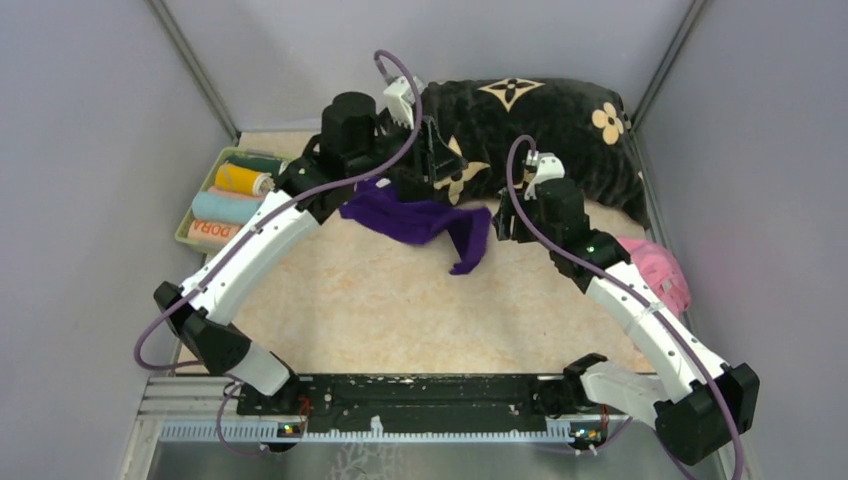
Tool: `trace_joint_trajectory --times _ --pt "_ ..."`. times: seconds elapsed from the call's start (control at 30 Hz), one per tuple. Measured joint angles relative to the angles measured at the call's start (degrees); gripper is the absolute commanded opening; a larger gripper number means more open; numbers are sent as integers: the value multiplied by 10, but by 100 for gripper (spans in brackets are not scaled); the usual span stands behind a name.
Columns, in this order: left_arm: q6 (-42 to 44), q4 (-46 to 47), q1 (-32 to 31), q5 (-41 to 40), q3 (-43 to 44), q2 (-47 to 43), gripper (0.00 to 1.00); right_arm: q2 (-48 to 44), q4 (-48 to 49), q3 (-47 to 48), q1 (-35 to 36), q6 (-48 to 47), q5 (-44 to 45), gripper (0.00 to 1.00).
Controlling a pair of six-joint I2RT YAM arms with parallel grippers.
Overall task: Roll the towels
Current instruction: Fold the towel at the center of the board.
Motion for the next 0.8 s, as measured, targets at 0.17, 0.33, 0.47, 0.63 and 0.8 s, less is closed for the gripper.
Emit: trace_joint_trajectory --times 0.17,0.33,0.47,0.63,0.8 --pt "3 7 -4 -18 -78 -23 70 -10 3 -21 0 1 12 61" --pt "2 5 38 -63 -186 -107 71 -2 7 -41 0 2 -10 61" --pt "-22 23 150 -64 -289 -149 72 26 17 -50 0 2 -35 61" --pt "-76 39 268 -73 -415 -130 71 49 25 -75 0 3 -55 61" --pt "-129 82 322 -91 -487 -89 70 59 30 -83 0 3 -68 62"
